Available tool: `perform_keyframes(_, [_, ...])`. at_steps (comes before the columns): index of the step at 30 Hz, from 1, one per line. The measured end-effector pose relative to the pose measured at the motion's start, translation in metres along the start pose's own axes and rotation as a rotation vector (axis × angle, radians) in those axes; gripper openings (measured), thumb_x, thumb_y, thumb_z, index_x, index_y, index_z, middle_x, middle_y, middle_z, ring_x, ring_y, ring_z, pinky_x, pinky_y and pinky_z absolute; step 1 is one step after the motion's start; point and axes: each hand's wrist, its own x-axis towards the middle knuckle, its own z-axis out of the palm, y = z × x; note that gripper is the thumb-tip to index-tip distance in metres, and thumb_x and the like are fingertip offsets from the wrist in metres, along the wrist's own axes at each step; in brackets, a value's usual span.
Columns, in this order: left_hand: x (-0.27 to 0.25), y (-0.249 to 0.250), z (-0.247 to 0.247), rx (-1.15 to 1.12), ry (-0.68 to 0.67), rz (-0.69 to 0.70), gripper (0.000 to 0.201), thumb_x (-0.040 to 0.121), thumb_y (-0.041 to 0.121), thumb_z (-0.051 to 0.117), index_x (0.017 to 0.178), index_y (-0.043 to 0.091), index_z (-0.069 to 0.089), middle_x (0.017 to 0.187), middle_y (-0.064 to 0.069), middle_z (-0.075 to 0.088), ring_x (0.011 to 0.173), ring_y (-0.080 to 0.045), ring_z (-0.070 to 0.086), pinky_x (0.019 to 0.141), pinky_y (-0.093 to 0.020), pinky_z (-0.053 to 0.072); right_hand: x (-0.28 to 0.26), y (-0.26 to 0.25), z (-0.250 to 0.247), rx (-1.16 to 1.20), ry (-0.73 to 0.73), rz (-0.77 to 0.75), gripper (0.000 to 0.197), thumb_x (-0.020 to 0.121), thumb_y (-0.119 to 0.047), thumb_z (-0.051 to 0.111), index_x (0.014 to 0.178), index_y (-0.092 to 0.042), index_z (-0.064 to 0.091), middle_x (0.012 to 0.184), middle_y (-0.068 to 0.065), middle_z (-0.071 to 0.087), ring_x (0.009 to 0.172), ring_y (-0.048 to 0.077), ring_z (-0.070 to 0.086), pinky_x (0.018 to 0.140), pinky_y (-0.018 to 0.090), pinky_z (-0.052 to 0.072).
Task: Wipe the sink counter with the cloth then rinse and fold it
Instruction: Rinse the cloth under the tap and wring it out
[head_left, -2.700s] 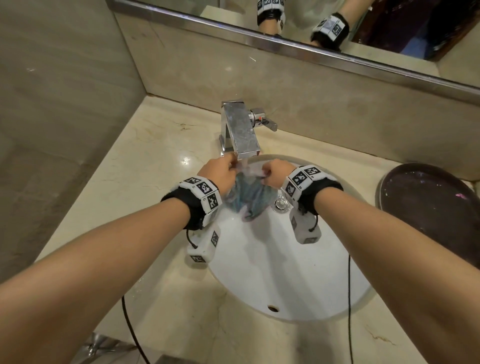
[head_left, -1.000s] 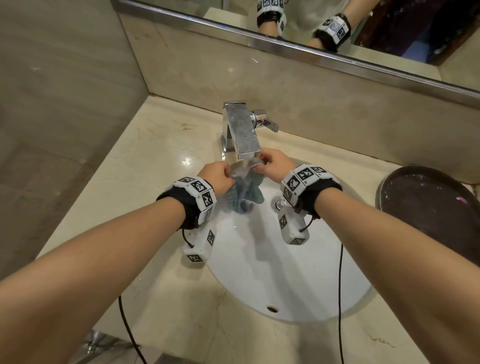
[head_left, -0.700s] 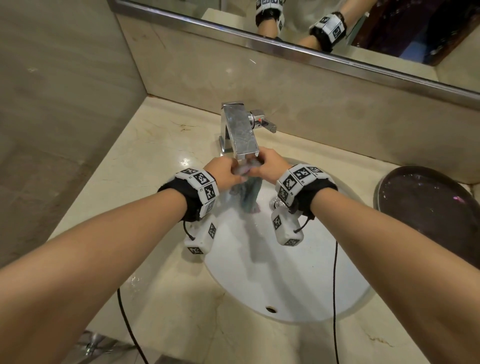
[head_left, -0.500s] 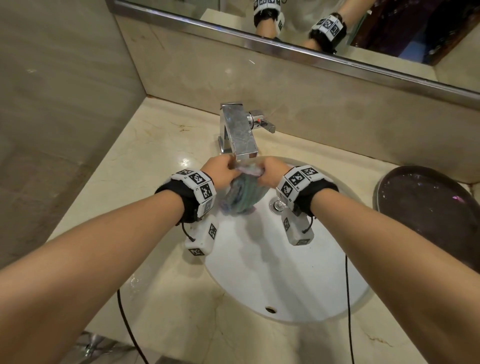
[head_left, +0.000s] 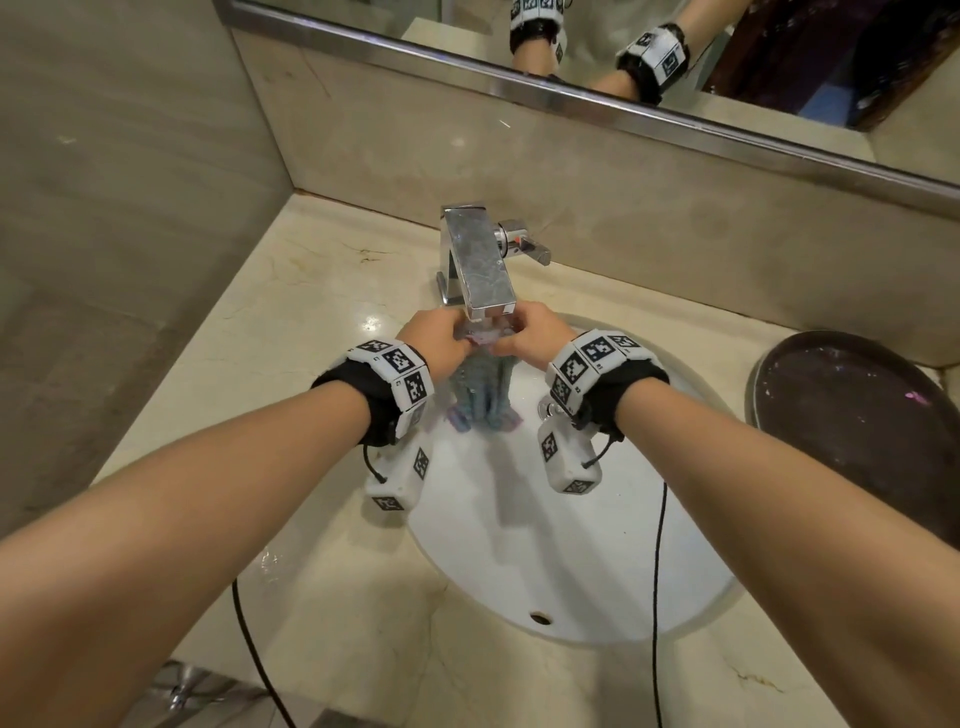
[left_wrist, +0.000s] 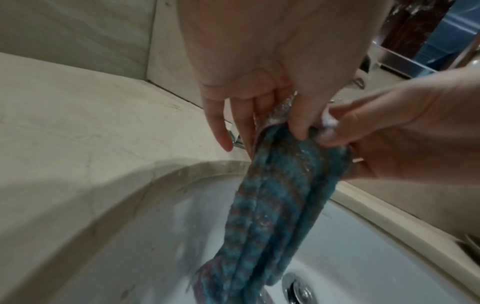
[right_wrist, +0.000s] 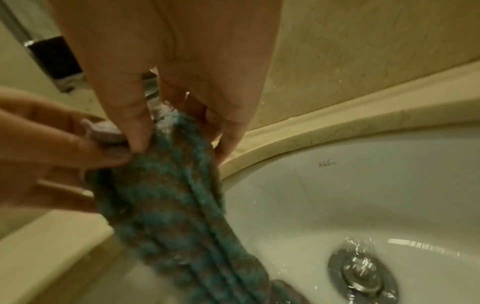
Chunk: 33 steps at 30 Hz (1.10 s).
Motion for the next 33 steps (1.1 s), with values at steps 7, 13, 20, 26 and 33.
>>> perform_keyframes(7, [-0.001, 0.0, 0.002, -0.056, 0.001, -0.03, 0.025, 0.094, 0.014, 0.044, 0.109, 0.001, 0.059, 0.116, -0.022, 0.061, 0.106, -0.035, 0.056, 0.075, -0.026, 0.035, 0.007, 0.011, -0.004, -0.482, -0.062, 0.153, 0.028, 0.085, -0.009, 0.058, 0.109, 0.004, 0.064, 0.087, 0.014, 0.061, 0.076, 0.022, 0.053, 0.056, 0.025, 0.039])
perform_keyframes(13, [-0.003, -0.014, 0.001, -0.046, -0.055, -0.107, 0.04, 0.087, 0.024, 0.058, 0.123, 0.012, 0.045, 0.098, -0.018, 0.063, 0.08, -0.028, 0.055, 0.068, -0.029, 0.039, 0.001, 0.008, -0.005, -0.038, -0.023, -0.013, 0.018, 0.087, -0.005, 0.057, 0.104, -0.008, 0.062, 0.099, 0.012, 0.059, 0.094, 0.021, 0.055, 0.086, 0.034, 0.045])
perform_keyframes(20, [-0.004, -0.003, 0.001, -0.087, -0.052, -0.065, 0.035, 0.082, 0.015, 0.067, 0.114, 0.009, 0.054, 0.099, -0.009, 0.064, 0.078, -0.018, 0.056, 0.068, -0.023, 0.042, -0.004, -0.003, 0.0, 0.067, -0.049, -0.037, 0.037, 0.082, -0.004, 0.066, 0.119, -0.002, 0.06, 0.111, 0.01, 0.066, 0.089, 0.016, 0.06, 0.076, 0.018, 0.047])
perform_keyframes(26, [0.001, -0.008, -0.001, -0.191, -0.017, -0.108, 0.023, 0.088, 0.003, 0.053, 0.069, 0.016, 0.054, 0.071, -0.002, 0.06, 0.057, -0.012, 0.059, 0.046, -0.01, 0.045, 0.001, 0.003, -0.01, -0.557, -0.15, 0.065, 0.041, 0.085, 0.0, 0.057, 0.127, -0.002, 0.052, 0.12, 0.015, 0.062, 0.107, 0.032, 0.061, 0.081, 0.03, 0.049])
perform_keyframes(33, [-0.002, -0.013, 0.006, -0.188, -0.137, -0.202, 0.025, 0.086, 0.002, 0.059, 0.067, 0.015, 0.048, 0.073, 0.0, 0.053, 0.058, -0.009, 0.053, 0.037, -0.005, 0.039, 0.0, 0.002, -0.009, -0.242, -0.1, 0.038, 0.03, 0.09, -0.01, 0.054, 0.118, -0.002, 0.061, 0.116, 0.017, 0.065, 0.096, 0.026, 0.06, 0.068, 0.024, 0.042])
